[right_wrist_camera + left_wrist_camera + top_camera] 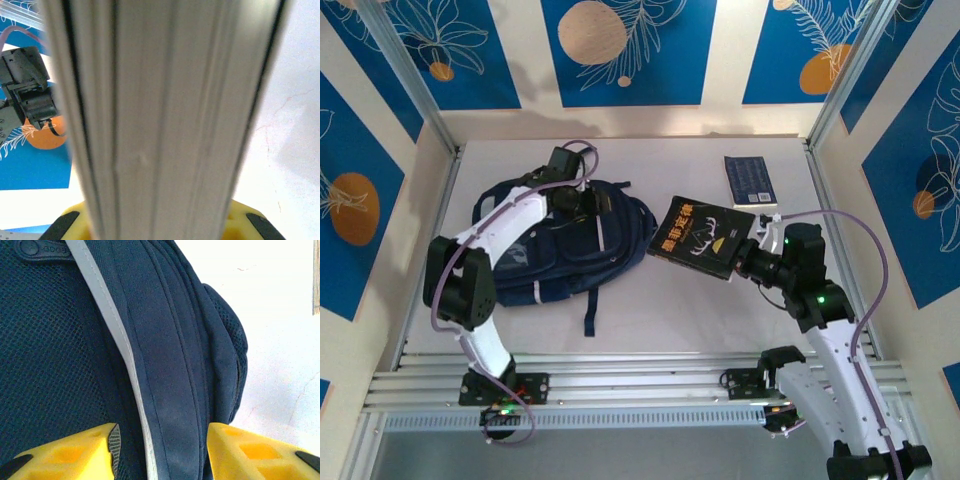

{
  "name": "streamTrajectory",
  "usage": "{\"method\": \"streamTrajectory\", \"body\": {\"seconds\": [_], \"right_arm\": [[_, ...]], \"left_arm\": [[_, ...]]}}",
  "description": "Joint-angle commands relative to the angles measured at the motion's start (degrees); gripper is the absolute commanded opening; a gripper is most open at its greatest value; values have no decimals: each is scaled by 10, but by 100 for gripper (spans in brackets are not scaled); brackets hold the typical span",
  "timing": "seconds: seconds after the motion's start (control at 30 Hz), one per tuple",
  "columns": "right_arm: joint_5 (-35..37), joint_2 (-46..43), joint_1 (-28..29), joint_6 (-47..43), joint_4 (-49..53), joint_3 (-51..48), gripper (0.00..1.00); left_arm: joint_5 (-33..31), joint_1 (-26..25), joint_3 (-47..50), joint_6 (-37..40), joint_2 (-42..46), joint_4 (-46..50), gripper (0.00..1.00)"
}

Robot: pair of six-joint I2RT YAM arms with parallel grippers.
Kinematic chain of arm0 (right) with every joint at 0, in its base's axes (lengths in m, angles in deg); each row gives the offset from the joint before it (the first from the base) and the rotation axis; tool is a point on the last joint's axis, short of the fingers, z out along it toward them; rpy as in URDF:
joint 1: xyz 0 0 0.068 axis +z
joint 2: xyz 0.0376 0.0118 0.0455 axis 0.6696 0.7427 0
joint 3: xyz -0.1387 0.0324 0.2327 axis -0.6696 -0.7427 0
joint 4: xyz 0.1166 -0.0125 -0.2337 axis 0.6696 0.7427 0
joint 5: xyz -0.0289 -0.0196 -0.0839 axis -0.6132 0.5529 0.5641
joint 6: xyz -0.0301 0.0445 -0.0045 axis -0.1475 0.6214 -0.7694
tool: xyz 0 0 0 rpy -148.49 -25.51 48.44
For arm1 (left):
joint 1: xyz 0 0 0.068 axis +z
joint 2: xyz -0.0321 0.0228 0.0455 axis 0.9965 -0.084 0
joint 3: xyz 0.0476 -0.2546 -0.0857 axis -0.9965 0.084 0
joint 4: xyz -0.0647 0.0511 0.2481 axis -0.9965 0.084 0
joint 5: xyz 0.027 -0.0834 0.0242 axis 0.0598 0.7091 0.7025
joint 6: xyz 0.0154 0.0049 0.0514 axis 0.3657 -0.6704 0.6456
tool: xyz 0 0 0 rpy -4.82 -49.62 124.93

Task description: Pack the student bag

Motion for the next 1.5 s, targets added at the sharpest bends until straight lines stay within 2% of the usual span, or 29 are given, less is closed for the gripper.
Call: {"method": "streamTrajectory", "body": {"seconds": [0.0, 0.23, 0.33, 0.4, 0.5, 0.53, 0.63, 0.8, 0.93, 1.0, 1.13, 1.3, 1.47], "right_arm": [[-6, -17, -1, -10, -27, 0, 0], [-9, -22, -1, -6, -34, -11, 0], [-11, -21, -3, -4, -41, -18, 0], [-13, -21, -3, 0, -47, -24, 0], [-11, -22, -2, 0, -44, -26, 0], [-7, -23, -2, -3, -38, -23, 0], [25, -22, -3, -25, -2, -5, 0], [75, -17, -4, -59, 40, 21, 0], [123, 10, -10, -65, 81, 46, 0], [127, 17, -16, -64, 86, 50, 0], [100, 16, -26, -62, 80, 52, 0], [-13, 1, -29, -50, 30, 44, 0], [-65, -12, -23, -21, 28, 40, 0]], "left_arm": [[13, 4, -24, 8, -27, -1, 46], [19, 4, -51, 3, -73, 2, 41], [32, 4, -54, -4, -88, -9, 35], [38, 4, -63, -4, -99, -8, 26], [31, 3, -79, 10, -104, 11, 3], [31, 4, -83, 17, -101, 16, 0], [40, 3, -105, 44, -81, 41, 0], [78, -21, -201, 112, -66, 138, 0], [59, -60, -297, 162, -60, 233, 0], [62, -72, -309, 168, -38, 245, 0], [99, -76, -317, 173, 11, 254, 0], [164, -66, -334, 189, 52, 268, 0], [214, -49, -323, 200, 100, 243, 0]]}}
